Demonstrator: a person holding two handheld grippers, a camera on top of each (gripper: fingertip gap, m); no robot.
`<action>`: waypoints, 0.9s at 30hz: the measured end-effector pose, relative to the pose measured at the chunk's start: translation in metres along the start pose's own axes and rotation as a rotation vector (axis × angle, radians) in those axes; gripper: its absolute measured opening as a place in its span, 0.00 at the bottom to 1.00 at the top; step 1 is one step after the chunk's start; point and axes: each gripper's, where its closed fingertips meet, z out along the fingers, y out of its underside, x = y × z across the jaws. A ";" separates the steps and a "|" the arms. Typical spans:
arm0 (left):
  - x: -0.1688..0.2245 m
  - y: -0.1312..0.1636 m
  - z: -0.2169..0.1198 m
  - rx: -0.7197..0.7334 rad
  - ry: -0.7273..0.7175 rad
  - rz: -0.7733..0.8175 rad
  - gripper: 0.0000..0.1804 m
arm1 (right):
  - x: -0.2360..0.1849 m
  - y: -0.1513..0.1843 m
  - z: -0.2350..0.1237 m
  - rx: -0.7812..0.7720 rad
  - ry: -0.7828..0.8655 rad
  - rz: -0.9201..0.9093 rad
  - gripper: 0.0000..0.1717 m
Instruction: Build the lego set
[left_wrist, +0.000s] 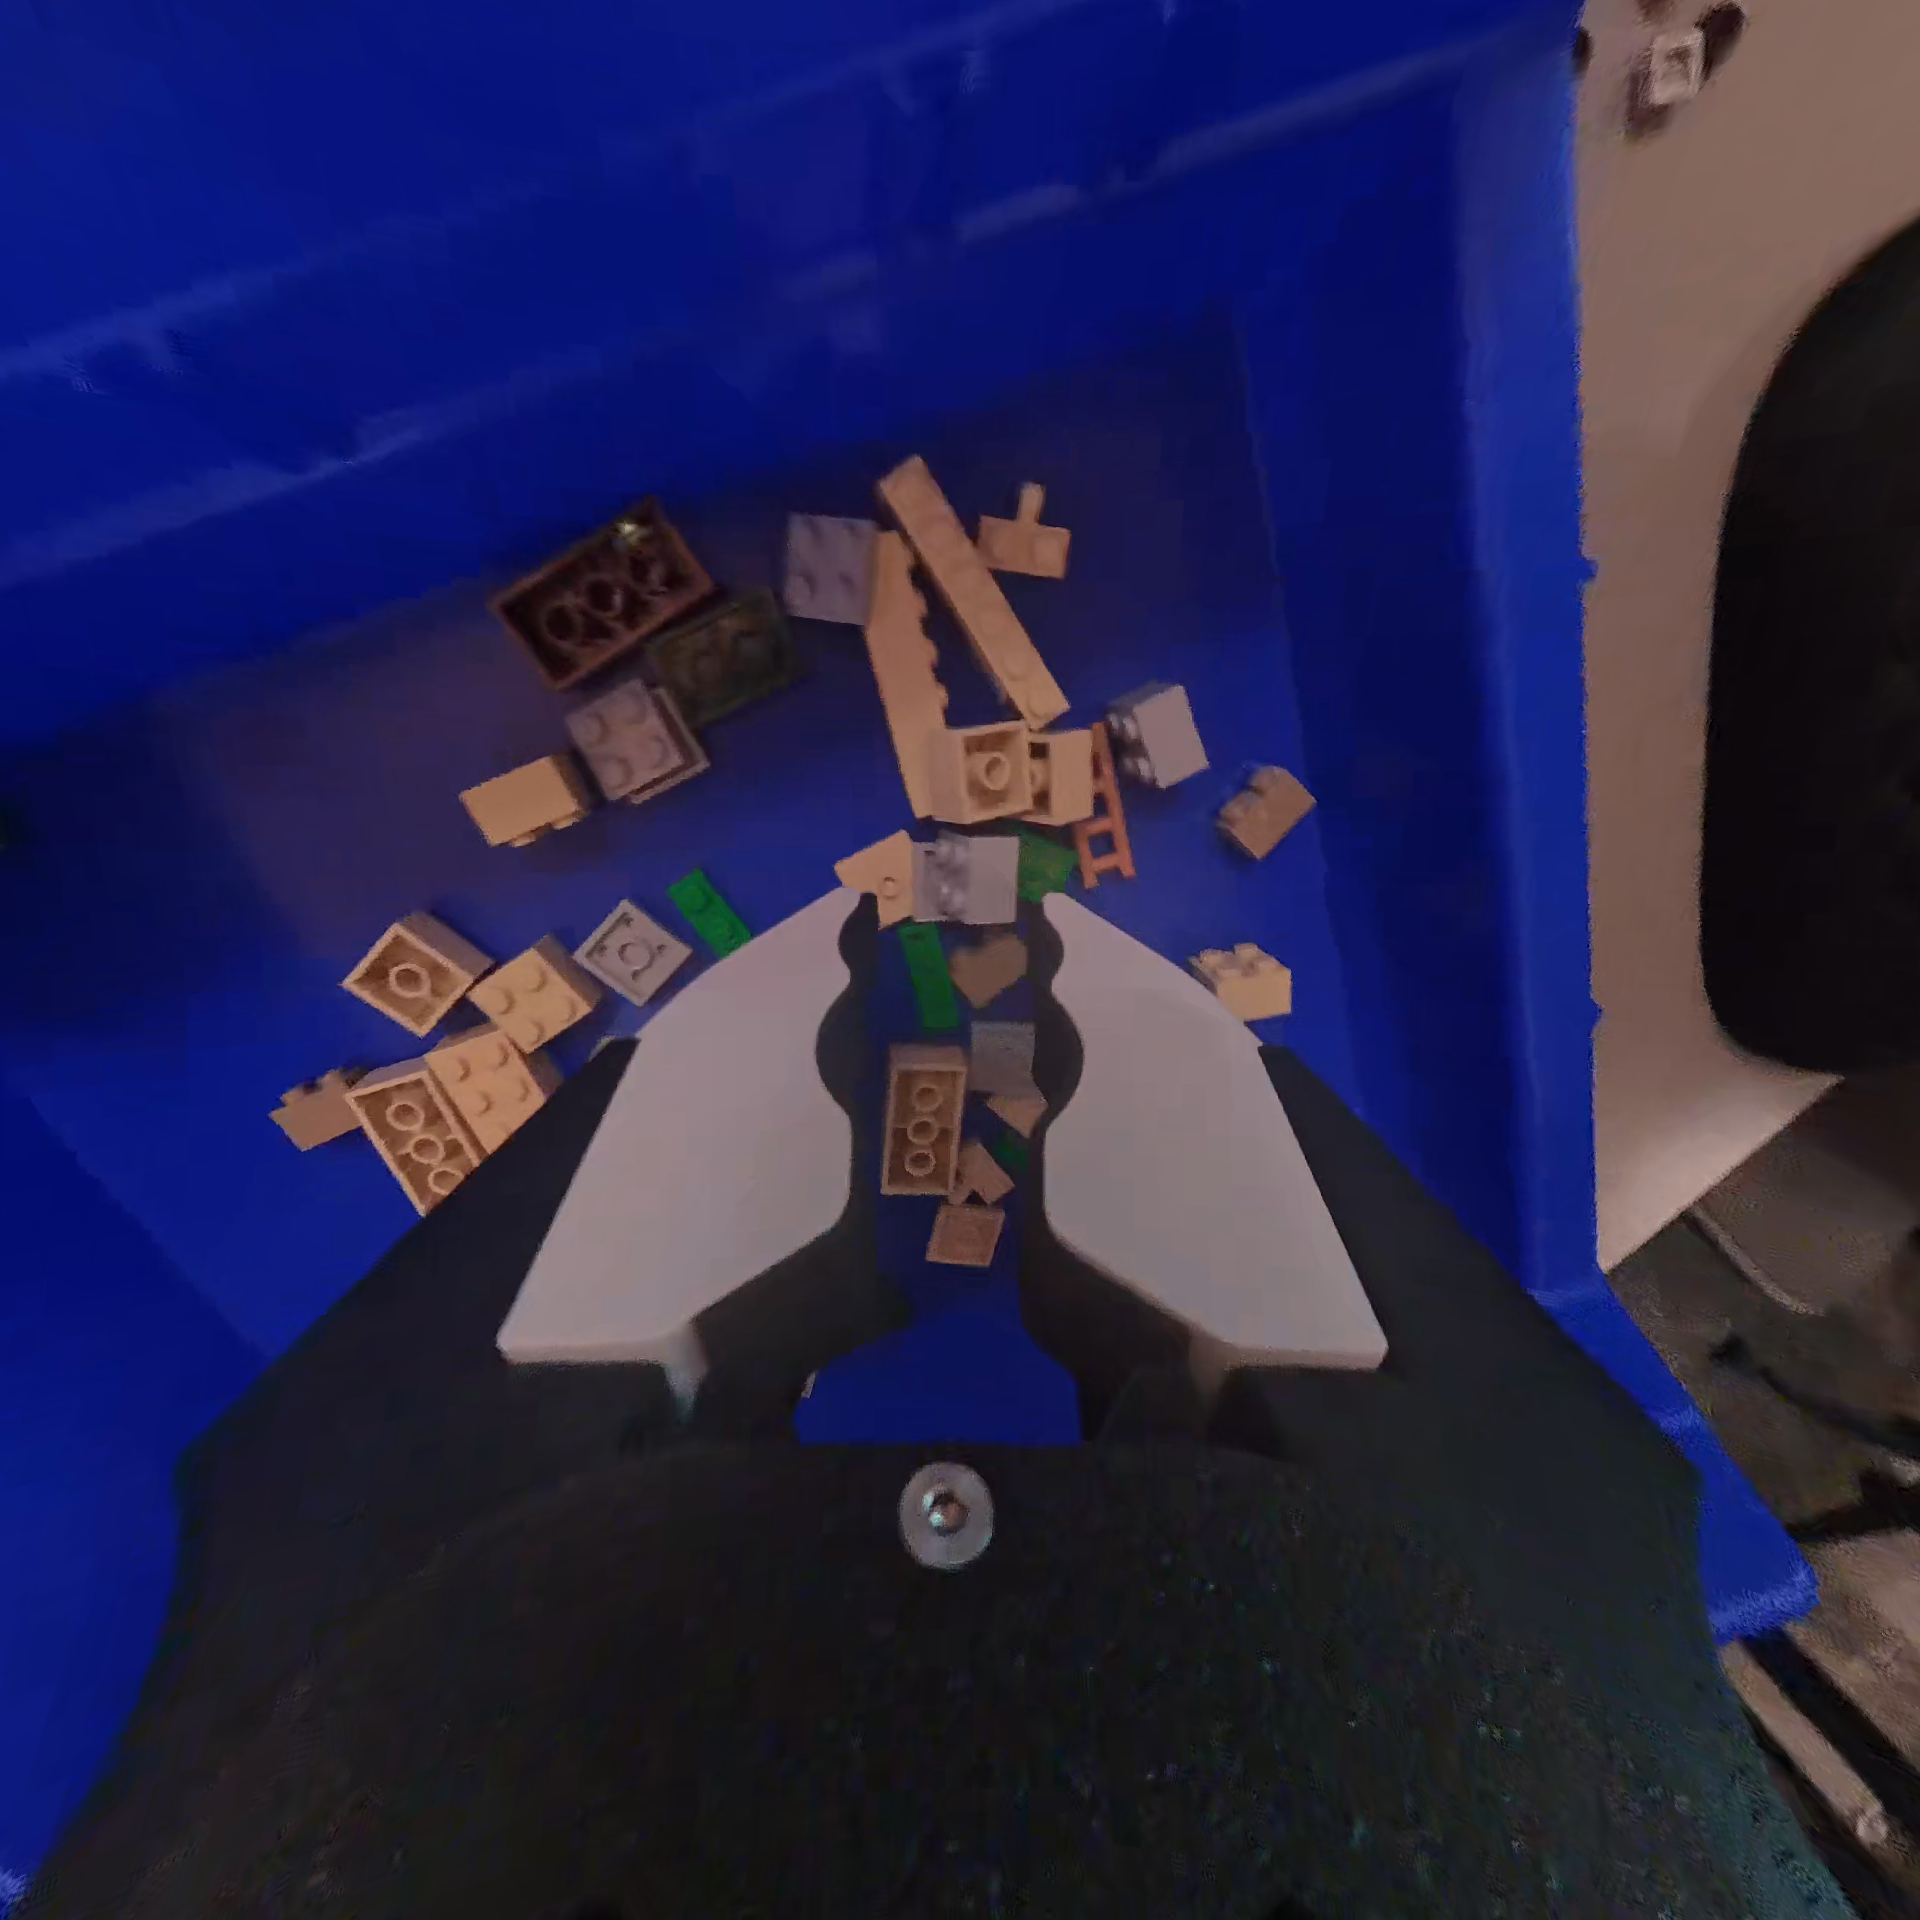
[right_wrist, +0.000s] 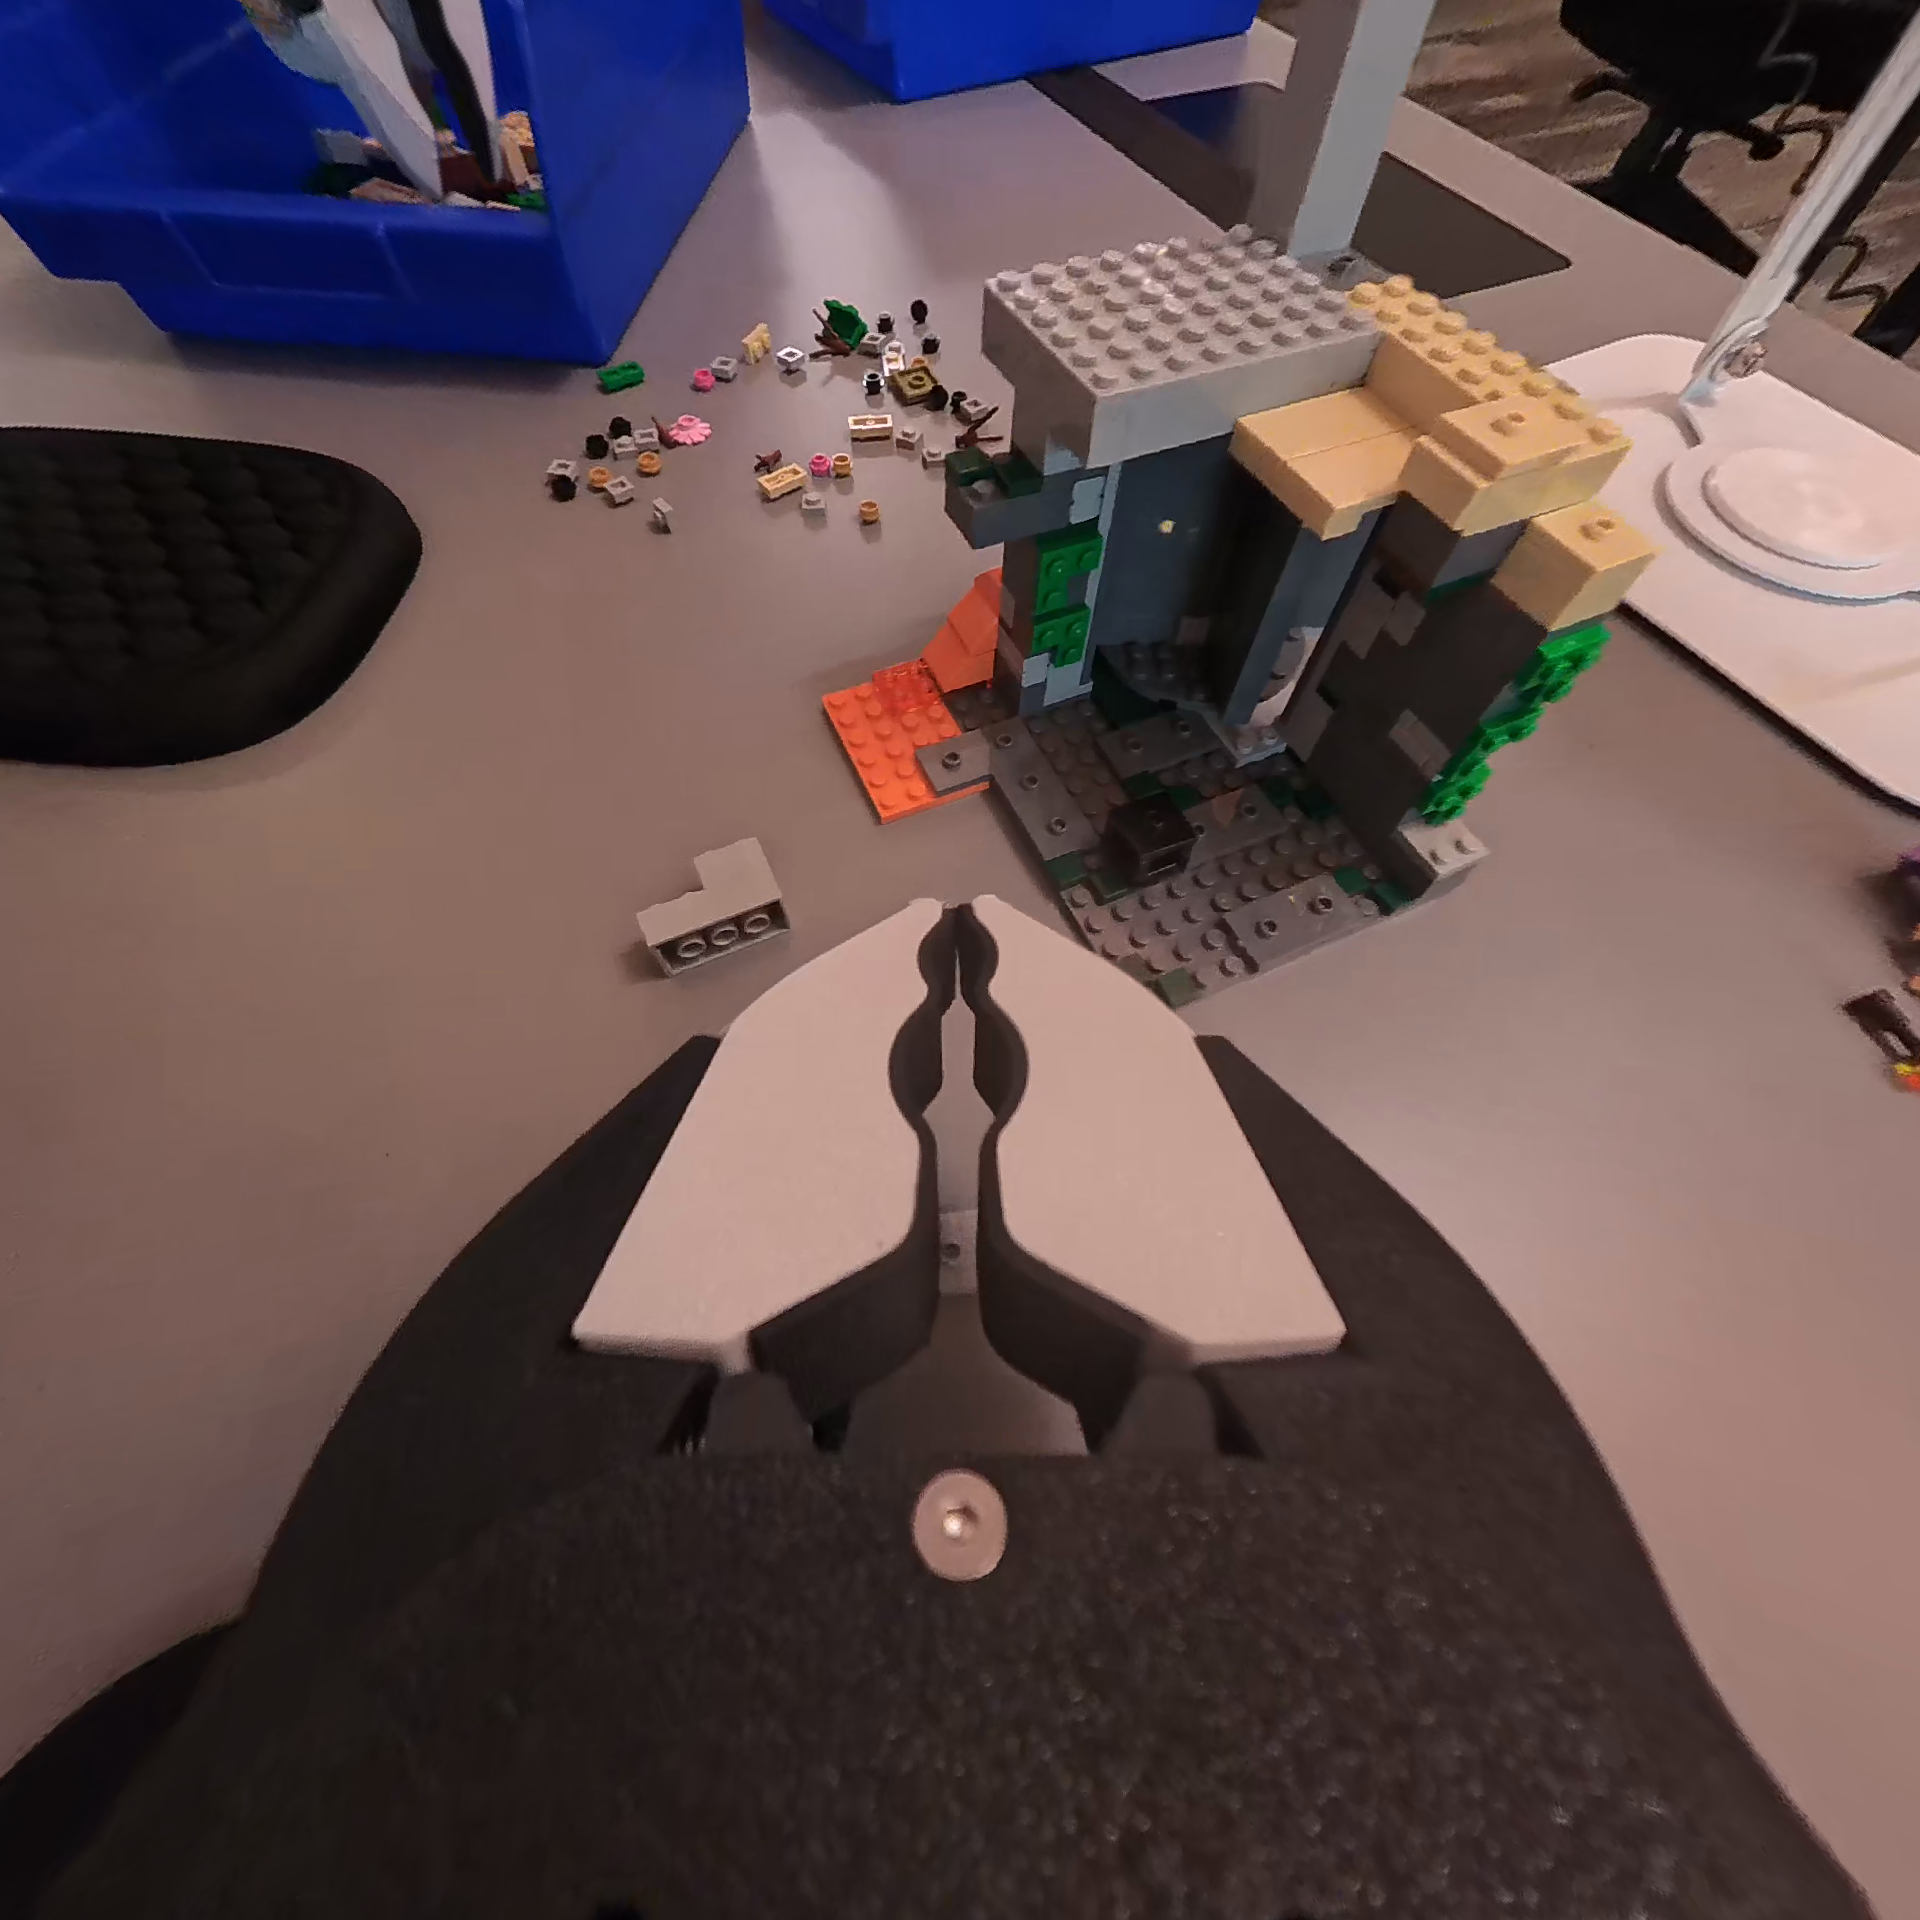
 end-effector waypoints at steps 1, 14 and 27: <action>0.002 0.000 -0.001 -0.009 0.007 0.015 0.15 | -0.001 0.000 0.001 -0.001 -0.005 -0.006 0.00; -0.008 -0.007 -0.006 -0.021 -0.139 0.130 0.07 | -0.009 0.002 0.002 -0.004 -0.011 -0.086 0.00; 0.134 -0.165 -0.026 0.415 -0.475 0.551 0.07 | -0.010 -0.005 -0.003 0.009 -0.021 -0.002 0.00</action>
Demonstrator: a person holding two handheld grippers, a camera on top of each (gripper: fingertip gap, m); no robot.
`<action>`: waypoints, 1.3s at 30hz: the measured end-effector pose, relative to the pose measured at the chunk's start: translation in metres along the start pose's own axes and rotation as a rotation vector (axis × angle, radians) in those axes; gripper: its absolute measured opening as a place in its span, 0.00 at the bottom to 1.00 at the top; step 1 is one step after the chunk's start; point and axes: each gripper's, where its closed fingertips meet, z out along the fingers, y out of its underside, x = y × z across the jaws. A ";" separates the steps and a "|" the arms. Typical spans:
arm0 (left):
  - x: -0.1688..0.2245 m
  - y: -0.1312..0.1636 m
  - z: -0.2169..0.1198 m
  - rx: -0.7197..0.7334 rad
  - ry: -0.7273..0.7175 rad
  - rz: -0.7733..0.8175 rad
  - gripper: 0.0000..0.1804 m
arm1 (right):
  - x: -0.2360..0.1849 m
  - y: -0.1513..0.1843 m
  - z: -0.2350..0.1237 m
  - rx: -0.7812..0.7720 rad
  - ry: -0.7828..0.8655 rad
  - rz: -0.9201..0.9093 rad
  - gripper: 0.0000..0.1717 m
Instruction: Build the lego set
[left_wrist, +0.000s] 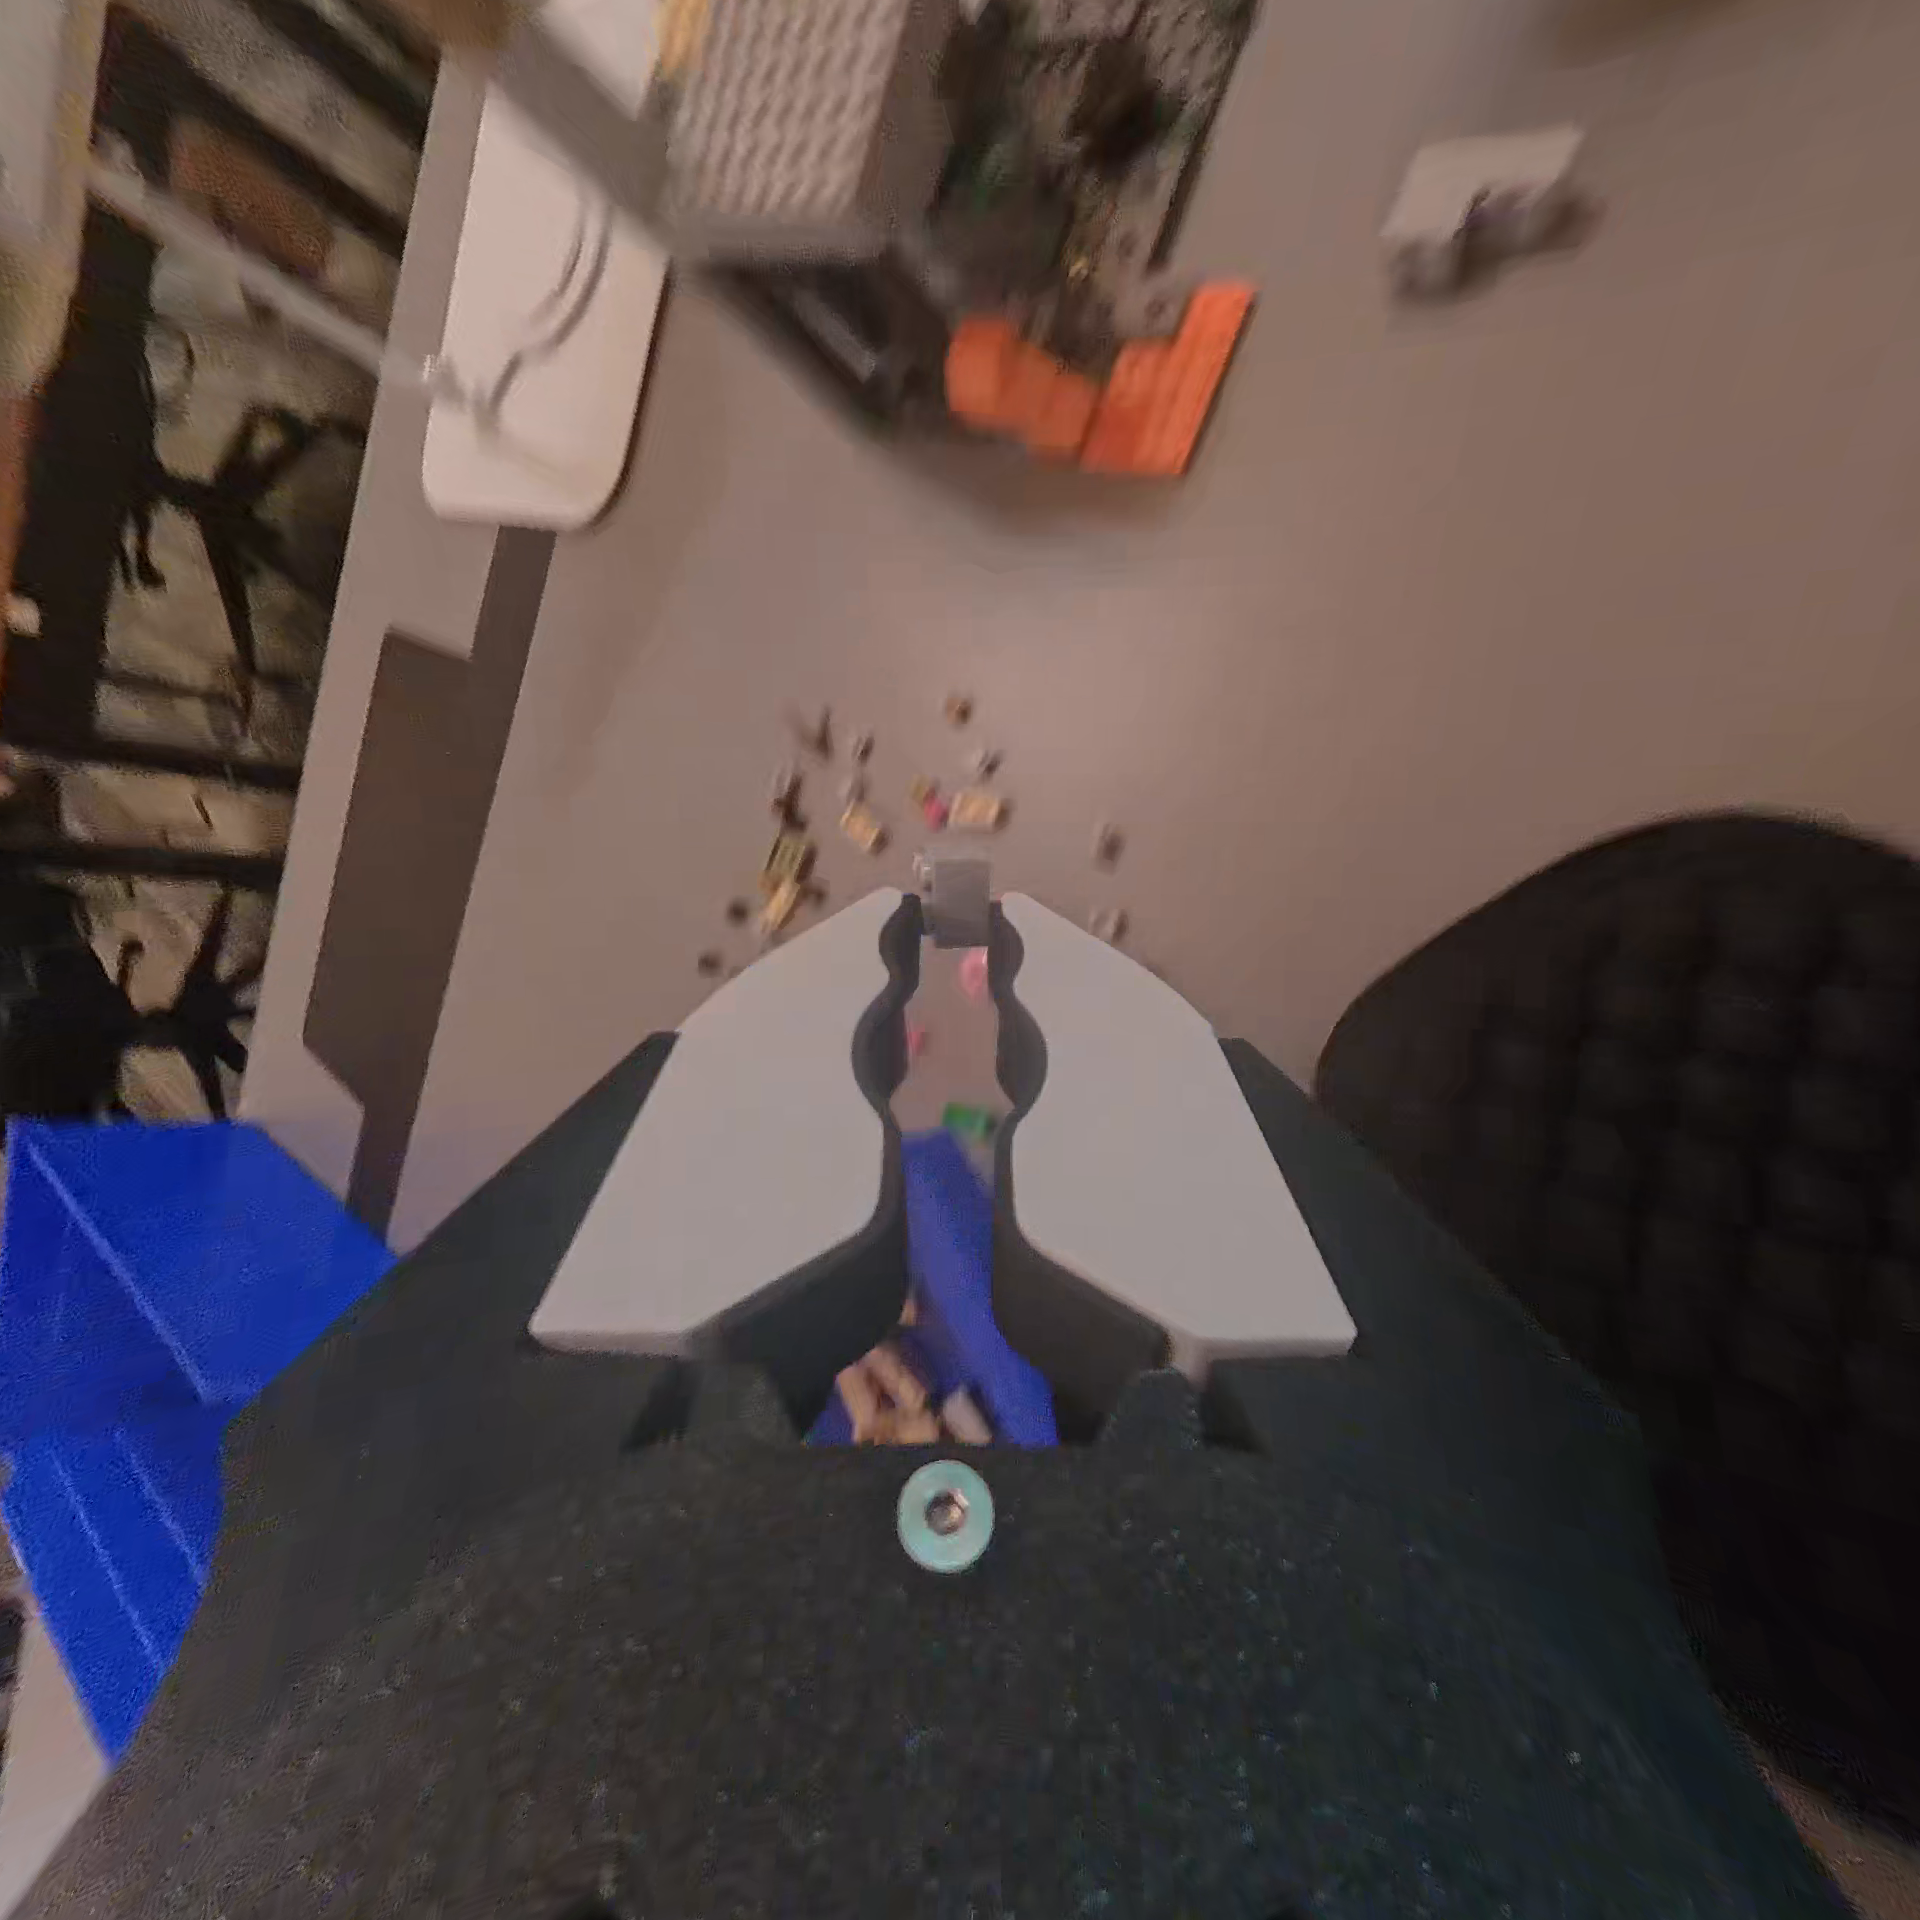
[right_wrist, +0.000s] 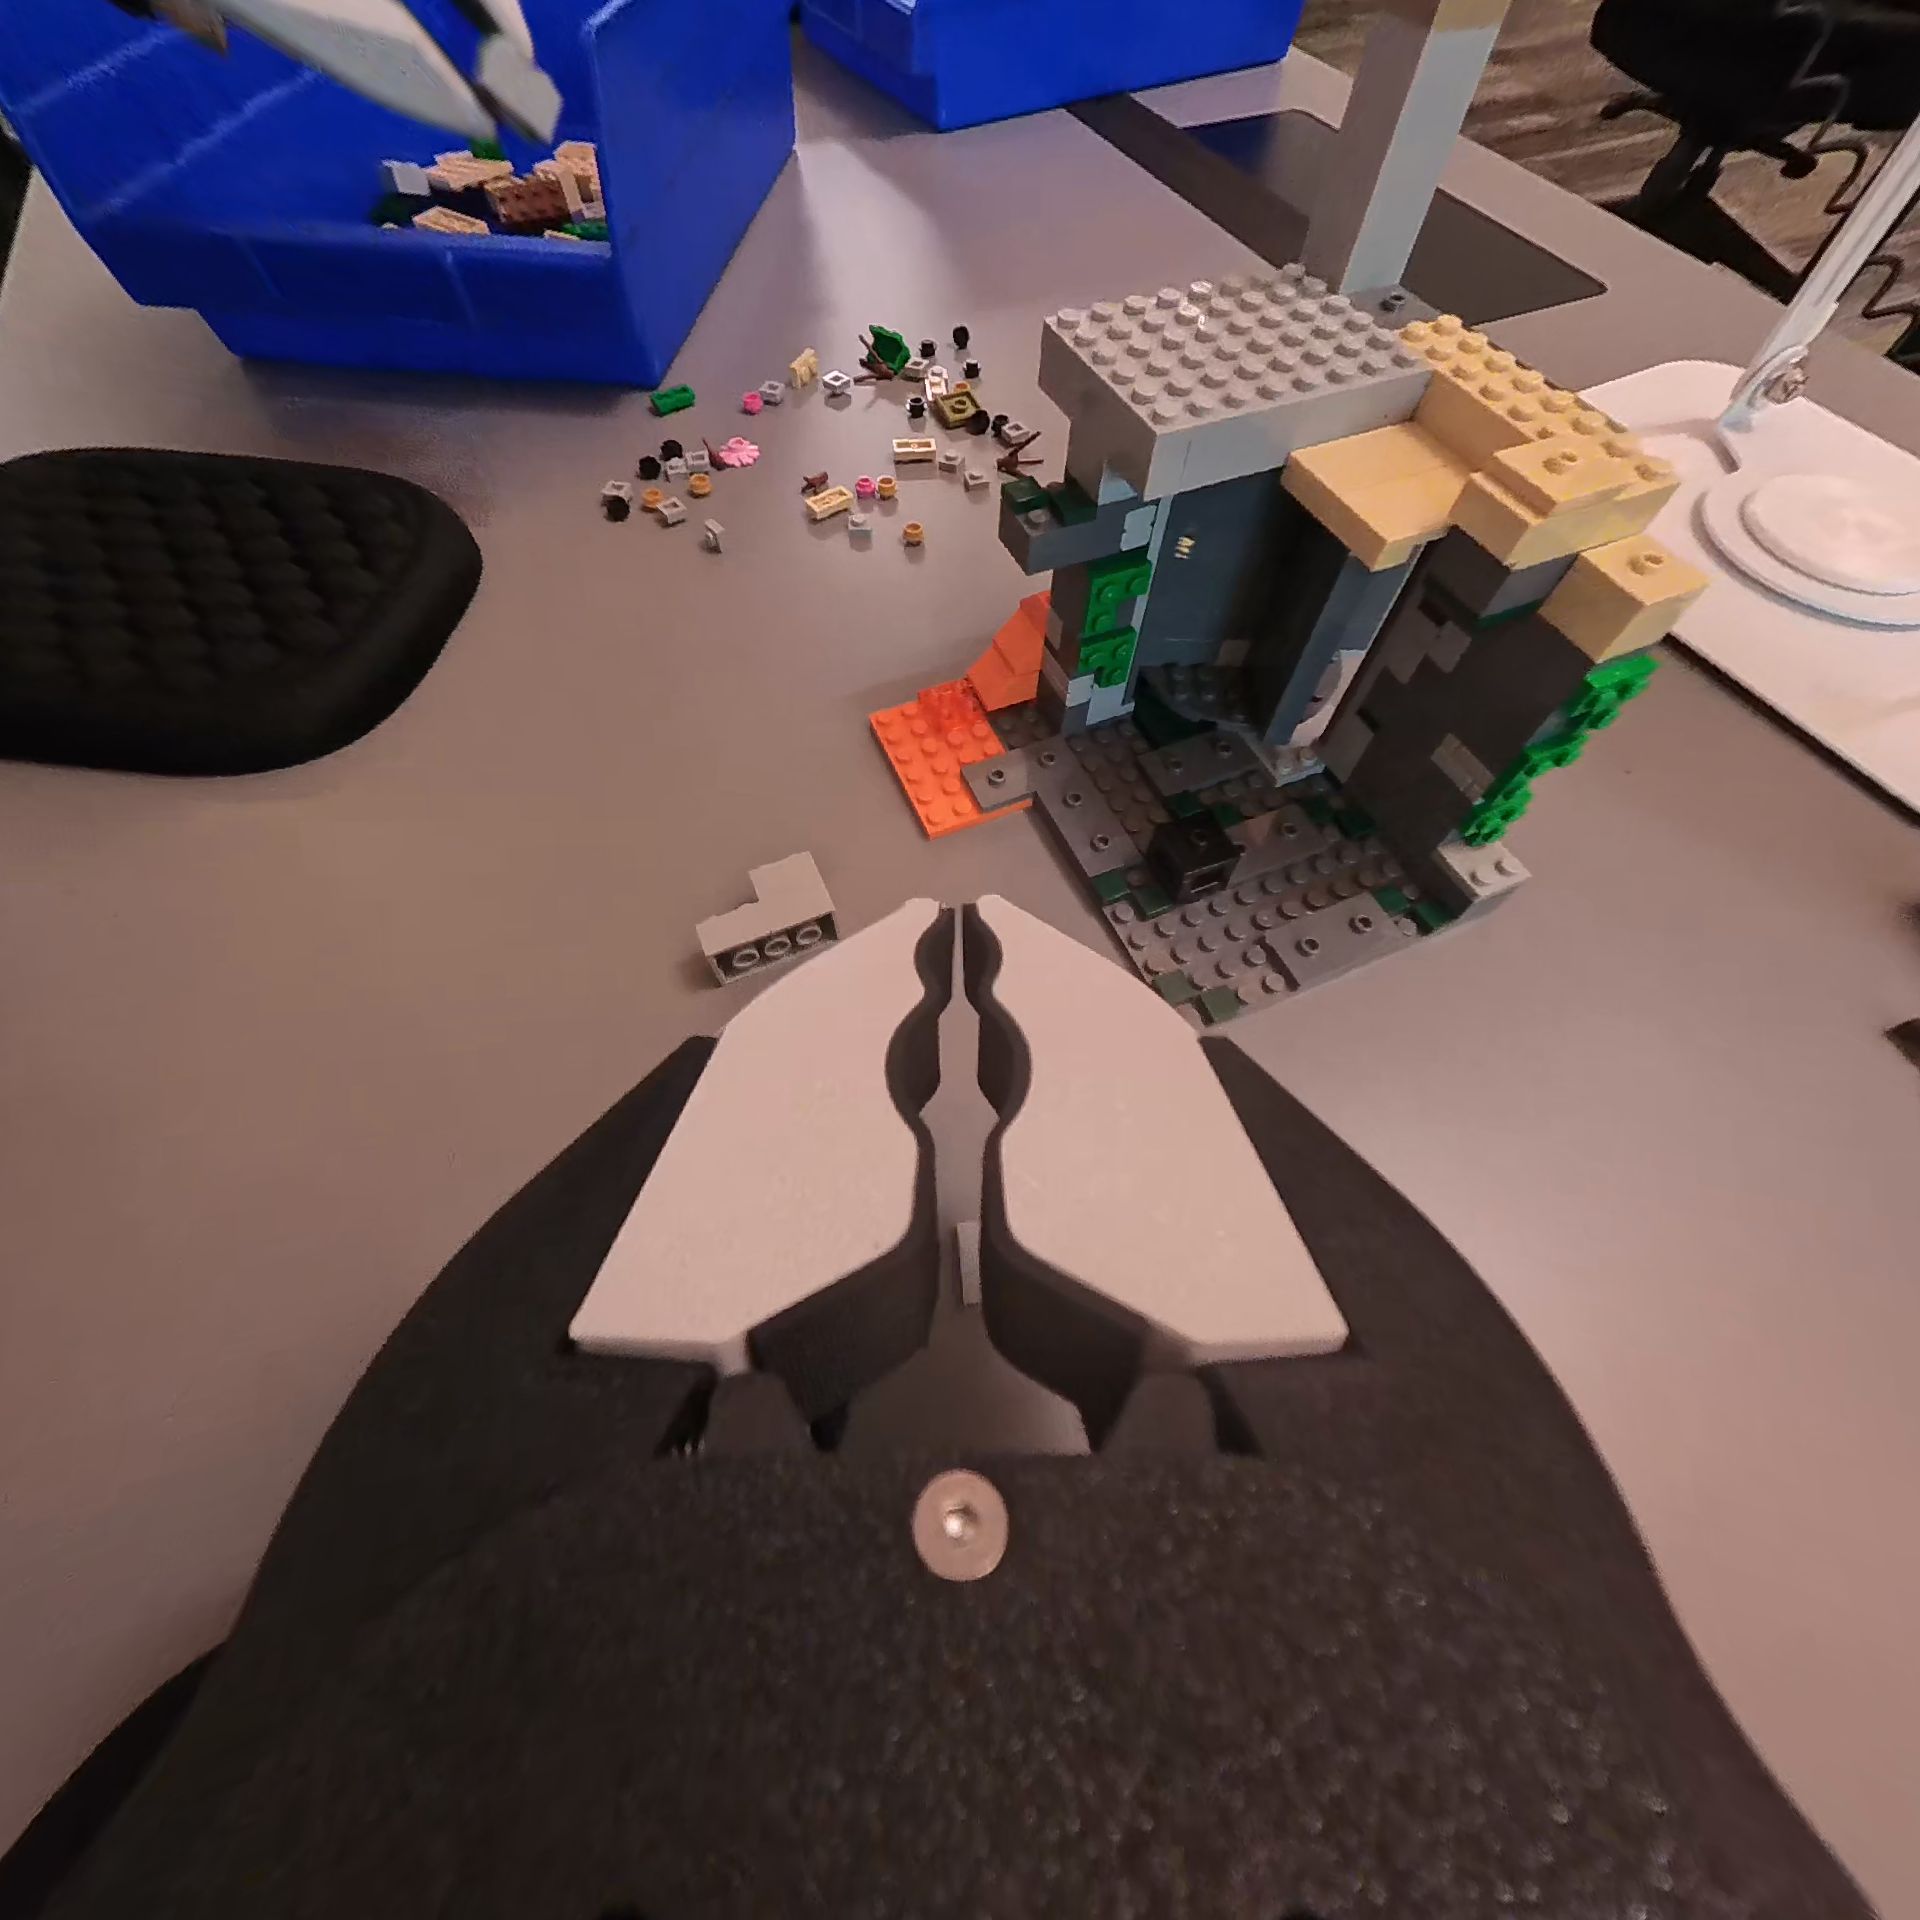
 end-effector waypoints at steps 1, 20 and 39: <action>0.011 -0.014 0.009 0.017 -0.004 0.038 0.07 | 0.000 0.001 -0.001 -0.007 0.001 -0.001 0.01; 0.126 -0.076 0.095 -0.015 0.115 0.300 0.08 | -0.013 0.020 -0.006 -0.065 -0.010 -0.069 0.01; 0.121 -0.087 0.083 0.154 0.348 -0.101 0.15 | -0.045 0.030 0.016 -0.300 -0.143 -0.192 0.22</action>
